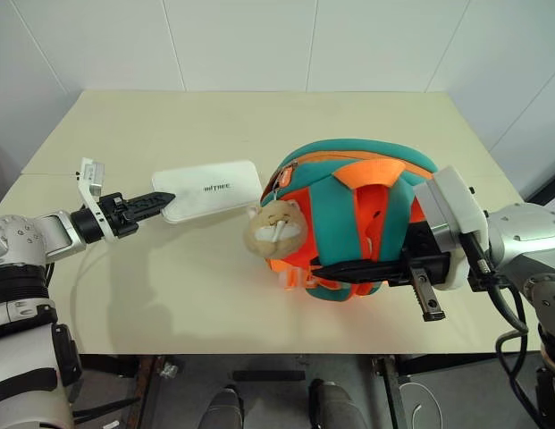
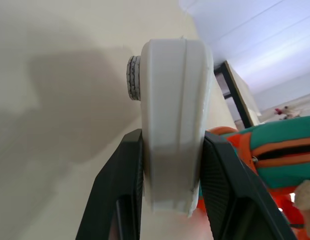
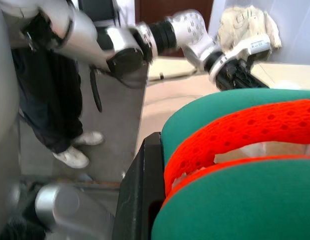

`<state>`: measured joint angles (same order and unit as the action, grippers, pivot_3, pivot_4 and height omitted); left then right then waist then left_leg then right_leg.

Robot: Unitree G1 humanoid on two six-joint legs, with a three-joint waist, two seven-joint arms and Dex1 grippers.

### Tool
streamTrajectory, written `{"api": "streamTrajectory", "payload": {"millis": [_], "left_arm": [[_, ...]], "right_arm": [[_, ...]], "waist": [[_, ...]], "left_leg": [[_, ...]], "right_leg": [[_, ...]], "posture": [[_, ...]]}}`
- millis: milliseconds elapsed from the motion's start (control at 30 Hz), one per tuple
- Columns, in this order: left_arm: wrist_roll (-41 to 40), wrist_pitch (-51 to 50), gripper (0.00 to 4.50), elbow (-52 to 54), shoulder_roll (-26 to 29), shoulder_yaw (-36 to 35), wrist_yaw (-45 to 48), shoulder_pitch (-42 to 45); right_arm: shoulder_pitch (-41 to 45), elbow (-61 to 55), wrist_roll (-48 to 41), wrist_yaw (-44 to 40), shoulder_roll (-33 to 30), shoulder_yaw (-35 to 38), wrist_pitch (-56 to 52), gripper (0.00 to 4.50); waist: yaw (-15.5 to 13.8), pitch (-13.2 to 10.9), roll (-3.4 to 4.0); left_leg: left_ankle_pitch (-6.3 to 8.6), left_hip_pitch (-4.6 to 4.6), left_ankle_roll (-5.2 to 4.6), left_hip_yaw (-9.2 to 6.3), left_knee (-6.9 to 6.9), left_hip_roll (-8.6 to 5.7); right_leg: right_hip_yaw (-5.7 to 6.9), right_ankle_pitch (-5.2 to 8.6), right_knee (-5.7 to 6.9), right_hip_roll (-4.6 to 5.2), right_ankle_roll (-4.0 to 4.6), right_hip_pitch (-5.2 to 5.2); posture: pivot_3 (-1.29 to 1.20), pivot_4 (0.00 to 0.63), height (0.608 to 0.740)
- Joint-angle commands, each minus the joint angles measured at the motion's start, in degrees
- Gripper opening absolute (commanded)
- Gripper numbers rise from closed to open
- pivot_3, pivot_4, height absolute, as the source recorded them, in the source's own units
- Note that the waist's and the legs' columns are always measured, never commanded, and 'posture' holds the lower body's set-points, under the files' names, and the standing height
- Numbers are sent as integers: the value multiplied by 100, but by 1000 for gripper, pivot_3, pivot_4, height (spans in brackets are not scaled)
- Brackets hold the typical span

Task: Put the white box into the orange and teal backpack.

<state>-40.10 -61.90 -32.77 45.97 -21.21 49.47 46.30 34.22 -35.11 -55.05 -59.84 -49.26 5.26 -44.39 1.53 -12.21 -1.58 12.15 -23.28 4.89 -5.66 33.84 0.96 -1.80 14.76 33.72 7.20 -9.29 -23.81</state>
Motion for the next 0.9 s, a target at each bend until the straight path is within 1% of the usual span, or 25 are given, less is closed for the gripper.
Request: {"api": "streamTrajectory", "payload": {"millis": [33,100,200,400,567,667,900], "left_arm": [[-127,1040,1231,575,-4,-354,618,-119],[-177,1457,1231,675,-57,-459,842,-208],[-321,2137,1231,822,-133,-685,1417,-338],[-493,2552,1231,888,-92,-825,2094,-443],[-544,2614,1231,1041,-35,-689,2683,-622],[-719,2404,1230,1222,-75,-634,2973,-696],[-397,2599,1230,1011,184,-154,3639,-712]], "right_arm": [[-47,102,167,-9,-37,149,269,0],[-105,153,273,-24,-59,136,332,0],[-123,227,362,51,-35,142,369,0],[-188,415,432,145,59,179,411,0],[-239,479,394,187,75,256,448,0],[-237,515,386,261,89,261,437,0],[-253,533,439,303,120,182,462,0]], "waist": [[4,0,0],[0,0,0],[1,0,0],[-3,0,0],[-2,0,0],[0,0,0],[5,0,0]], "left_leg": [[0,0,0,2,0,0],[0,1,1,3,-1,2],[1,1,0,5,0,2],[2,1,-2,6,6,2],[2,1,-2,6,8,2],[2,1,-3,5,9,3],[2,2,-3,6,12,4]], "right_leg": [[0,0,0,0,0,0],[0,0,-1,0,1,0],[0,1,-1,0,1,0],[0,0,0,0,1,2],[0,0,0,1,0,4],[0,0,3,0,0,4],[0,0,5,0,2,5]], "posture": [[0,150,740],[0,150,740],[0,150,740],[0,150,740],[0,150,740],[0,150,740],[0,150,740]]}}
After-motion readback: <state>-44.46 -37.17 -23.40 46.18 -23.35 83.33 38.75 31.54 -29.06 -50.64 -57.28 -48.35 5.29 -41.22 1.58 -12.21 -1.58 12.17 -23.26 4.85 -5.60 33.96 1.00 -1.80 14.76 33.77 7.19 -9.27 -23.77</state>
